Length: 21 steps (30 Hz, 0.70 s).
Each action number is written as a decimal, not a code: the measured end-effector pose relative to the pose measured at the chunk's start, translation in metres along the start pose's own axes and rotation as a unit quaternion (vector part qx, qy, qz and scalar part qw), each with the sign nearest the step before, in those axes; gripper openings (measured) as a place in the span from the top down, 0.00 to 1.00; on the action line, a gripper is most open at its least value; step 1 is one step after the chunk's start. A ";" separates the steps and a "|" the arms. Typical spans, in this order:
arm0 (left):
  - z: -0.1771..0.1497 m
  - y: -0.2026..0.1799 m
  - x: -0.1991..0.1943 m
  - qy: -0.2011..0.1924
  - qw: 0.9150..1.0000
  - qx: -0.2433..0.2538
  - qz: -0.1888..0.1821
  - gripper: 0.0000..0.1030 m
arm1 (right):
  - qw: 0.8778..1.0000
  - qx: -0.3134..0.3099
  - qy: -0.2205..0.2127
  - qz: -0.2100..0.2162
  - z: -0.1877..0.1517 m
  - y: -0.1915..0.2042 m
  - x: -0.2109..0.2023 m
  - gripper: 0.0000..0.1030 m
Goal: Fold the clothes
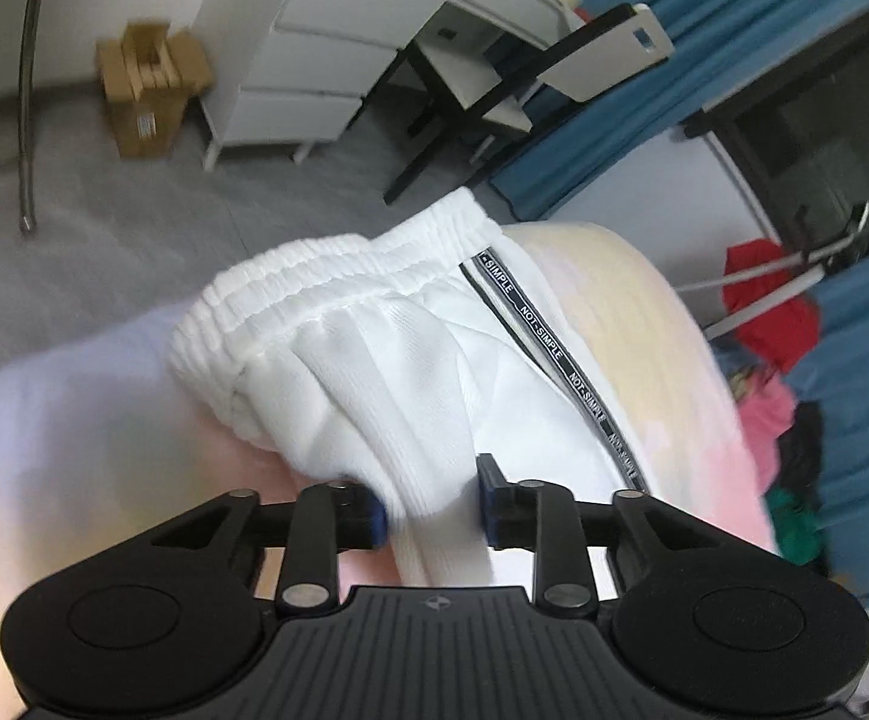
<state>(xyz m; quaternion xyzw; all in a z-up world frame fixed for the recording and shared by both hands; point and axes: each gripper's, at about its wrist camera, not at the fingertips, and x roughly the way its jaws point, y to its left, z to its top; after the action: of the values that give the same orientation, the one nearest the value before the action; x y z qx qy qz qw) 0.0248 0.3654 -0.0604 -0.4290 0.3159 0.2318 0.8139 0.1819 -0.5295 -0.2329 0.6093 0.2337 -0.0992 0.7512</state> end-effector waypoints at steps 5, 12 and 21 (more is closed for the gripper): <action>-0.017 -0.029 -0.039 -0.044 0.997 0.064 0.010 0.43 | 1.000 -0.019 0.018 0.002 -0.004 0.001 0.014 0.55; -0.040 -0.069 -0.059 -0.113 0.984 0.137 0.007 0.38 | 0.995 -0.068 -0.006 0.074 0.000 0.020 0.022 0.53; -0.086 -0.130 -0.029 -0.112 0.967 0.225 -0.041 0.33 | 0.996 -0.080 0.016 0.043 -0.002 0.025 0.054 0.56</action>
<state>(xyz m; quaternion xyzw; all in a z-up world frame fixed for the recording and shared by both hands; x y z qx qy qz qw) 0.0621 0.2211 -0.0056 -0.2189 0.2488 0.1679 0.9284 0.2395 -0.5138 -0.2367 0.5583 0.2267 -0.0384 0.7971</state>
